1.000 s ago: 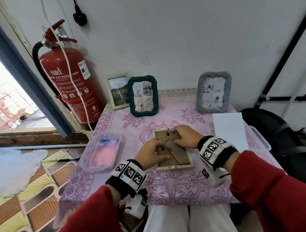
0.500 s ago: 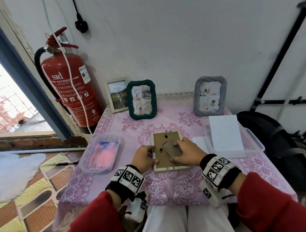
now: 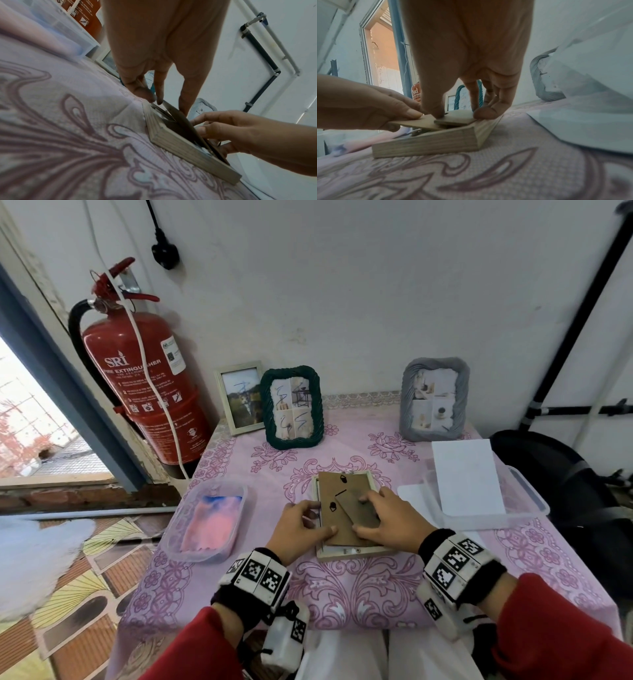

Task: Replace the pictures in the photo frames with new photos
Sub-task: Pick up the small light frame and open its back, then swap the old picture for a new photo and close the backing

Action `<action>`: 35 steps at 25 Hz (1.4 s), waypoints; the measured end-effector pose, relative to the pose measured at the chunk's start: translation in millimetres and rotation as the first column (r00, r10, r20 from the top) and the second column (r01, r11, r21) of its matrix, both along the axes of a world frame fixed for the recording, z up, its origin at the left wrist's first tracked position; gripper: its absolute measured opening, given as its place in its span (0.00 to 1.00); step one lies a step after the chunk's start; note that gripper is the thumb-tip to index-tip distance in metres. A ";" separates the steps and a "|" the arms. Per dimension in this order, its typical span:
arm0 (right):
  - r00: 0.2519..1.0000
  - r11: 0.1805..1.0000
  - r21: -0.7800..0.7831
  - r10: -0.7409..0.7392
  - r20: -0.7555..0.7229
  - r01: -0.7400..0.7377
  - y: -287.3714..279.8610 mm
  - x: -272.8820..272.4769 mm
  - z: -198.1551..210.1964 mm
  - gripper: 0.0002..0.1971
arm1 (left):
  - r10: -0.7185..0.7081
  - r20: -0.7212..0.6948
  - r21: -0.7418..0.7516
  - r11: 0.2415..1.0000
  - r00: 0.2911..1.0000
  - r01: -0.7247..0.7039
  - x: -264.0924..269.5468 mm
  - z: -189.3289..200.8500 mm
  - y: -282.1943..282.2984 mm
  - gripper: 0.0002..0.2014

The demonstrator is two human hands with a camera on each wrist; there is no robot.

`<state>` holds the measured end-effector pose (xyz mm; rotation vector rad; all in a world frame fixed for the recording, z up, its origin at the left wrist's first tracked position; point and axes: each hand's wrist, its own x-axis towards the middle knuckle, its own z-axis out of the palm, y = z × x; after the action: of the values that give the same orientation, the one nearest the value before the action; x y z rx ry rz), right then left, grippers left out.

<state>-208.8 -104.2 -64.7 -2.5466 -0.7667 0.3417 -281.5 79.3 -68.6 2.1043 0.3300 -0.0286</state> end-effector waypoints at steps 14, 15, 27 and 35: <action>0.973 0.968 0.200 -0.112 -0.201 0.153 -22.3 -1.7 -13.7 0.32 | 0.156 0.089 -0.250 0.959 0.984 -0.130 -17.9 17.0 33.7 0.27; 0.976 0.968 0.204 -0.108 -0.188 0.147 -22.6 -1.4 -13.9 0.32 | 0.168 0.102 -0.225 0.964 0.980 -0.142 -20.8 20.1 41.7 0.27; 0.982 0.958 0.243 -0.117 -0.150 0.151 -24.8 -1.6 -18.6 0.32 | 0.209 0.082 0.077 0.973 0.974 -0.216 -38.9 20.0 64.1 0.26; 0.983 0.957 0.246 -0.122 -0.138 0.153 -25.5 -2.8 -20.5 0.33 | 0.199 0.125 0.309 0.923 0.972 -0.229 -45.8 10.8 55.0 0.20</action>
<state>-211.6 -129.8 -85.2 -2.2979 -0.5451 0.3261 -327.3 134.2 -57.8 2.3697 0.5385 0.2684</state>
